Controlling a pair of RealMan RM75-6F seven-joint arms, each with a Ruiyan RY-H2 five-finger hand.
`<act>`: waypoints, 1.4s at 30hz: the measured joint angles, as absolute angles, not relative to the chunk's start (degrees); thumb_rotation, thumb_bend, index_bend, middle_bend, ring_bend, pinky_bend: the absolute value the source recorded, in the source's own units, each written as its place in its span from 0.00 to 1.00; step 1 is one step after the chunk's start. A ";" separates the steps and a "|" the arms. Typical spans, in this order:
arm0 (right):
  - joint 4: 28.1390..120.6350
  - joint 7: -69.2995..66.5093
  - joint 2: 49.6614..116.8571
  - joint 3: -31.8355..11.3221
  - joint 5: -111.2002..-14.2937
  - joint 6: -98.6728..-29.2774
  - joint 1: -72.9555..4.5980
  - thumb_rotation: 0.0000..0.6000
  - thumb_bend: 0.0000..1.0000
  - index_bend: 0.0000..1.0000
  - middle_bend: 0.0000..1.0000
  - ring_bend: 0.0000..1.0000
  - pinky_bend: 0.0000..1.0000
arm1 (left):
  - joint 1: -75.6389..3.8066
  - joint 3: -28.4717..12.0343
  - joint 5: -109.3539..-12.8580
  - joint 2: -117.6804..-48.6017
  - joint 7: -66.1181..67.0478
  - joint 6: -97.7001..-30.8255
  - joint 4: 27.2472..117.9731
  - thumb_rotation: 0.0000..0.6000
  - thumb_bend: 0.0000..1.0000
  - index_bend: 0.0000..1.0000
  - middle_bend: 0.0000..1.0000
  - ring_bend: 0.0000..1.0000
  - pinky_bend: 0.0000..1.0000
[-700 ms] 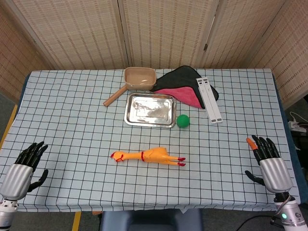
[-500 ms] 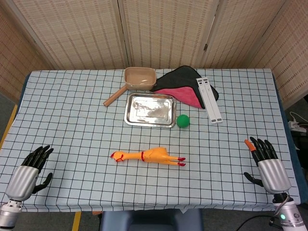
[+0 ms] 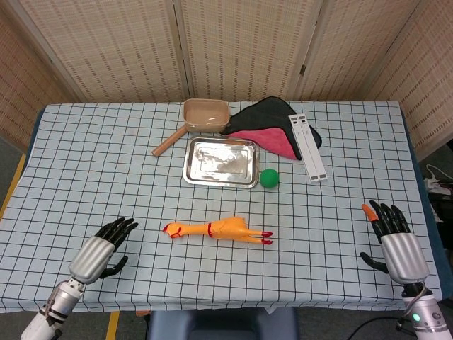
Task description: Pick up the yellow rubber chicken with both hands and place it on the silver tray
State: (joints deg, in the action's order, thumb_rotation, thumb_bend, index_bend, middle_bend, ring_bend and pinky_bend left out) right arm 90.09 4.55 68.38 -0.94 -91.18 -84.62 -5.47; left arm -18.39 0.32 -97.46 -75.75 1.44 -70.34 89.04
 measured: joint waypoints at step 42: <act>89.51 7.45 67.50 -2.65 -83.92 -80.60 -5.91 1.00 0.11 0.00 0.00 0.00 0.00 | -39.13 -6.28 -87.81 -106.38 1.19 -57.40 63.90 1.00 0.63 0.67 0.38 0.24 0.31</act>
